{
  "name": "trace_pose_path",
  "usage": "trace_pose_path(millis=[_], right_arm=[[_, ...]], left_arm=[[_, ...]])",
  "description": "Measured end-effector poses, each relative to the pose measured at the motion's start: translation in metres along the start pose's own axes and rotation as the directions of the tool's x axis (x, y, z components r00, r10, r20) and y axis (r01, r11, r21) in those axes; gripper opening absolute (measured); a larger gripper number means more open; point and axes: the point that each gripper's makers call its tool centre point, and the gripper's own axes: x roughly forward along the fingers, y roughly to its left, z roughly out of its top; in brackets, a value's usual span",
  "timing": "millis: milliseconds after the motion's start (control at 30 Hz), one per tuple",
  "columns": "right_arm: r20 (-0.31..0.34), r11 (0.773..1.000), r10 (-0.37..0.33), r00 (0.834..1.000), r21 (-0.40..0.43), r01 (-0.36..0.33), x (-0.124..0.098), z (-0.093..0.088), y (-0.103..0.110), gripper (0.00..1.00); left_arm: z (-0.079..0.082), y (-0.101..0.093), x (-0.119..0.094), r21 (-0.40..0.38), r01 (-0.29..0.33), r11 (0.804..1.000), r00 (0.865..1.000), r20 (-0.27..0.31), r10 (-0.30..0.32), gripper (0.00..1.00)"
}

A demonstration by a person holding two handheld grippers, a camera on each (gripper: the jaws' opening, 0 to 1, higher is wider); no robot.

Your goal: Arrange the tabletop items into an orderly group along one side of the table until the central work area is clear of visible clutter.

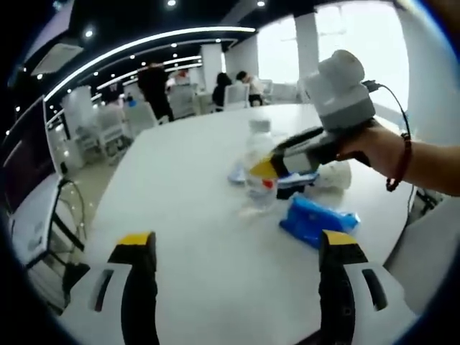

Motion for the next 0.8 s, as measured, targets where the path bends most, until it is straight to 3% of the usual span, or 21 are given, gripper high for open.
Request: trace_pose_path(millis=[167,267,467,567,667,733,800], right_arm=[[-0.006,0.999,0.02,1.0,-0.029,-0.02,-0.001,0.0,0.004,0.36],[-0.044,1.0,0.017,0.999,0.025,-0.016,0.0,-0.002,0.002,0.37],[-0.05,1.0,0.006,0.999,0.006,-0.006,-0.002,-0.002,0.004,0.39],[-0.031,0.999,0.017,0.999,0.039,-0.016,-0.006,0.002,0.004,0.58],[0.001,0.999,0.042,0.999,0.031,-0.042,-0.012,0.009,0.006,0.7],[0.067,0.996,0.078,0.995,0.036,-0.08,-0.015,0.022,0.012,0.8],[0.067,0.997,0.068,0.995,0.037,-0.071,-0.02,0.023,0.012,0.89]], left_arm=[[-0.003,-0.007,0.002,0.017,0.029,0.999,0.999,-0.02,-0.028,0.91],[-0.001,-0.005,0.001,0.013,0.026,1.0,1.0,-0.012,-0.026,0.9],[-0.003,-0.003,0.0,-0.024,0.027,0.999,1.0,-0.006,-0.027,0.89],[-0.001,-0.003,0.0,-0.02,0.027,0.999,1.0,-0.002,-0.027,0.89],[0.0,-0.005,0.0,-0.02,0.034,0.999,0.999,0.003,-0.034,0.9],[0.006,-0.007,-0.001,-0.03,0.043,0.999,0.998,0.035,-0.042,0.91],[0.005,-0.007,-0.001,-0.028,0.042,0.999,0.999,0.031,-0.041,0.91]])
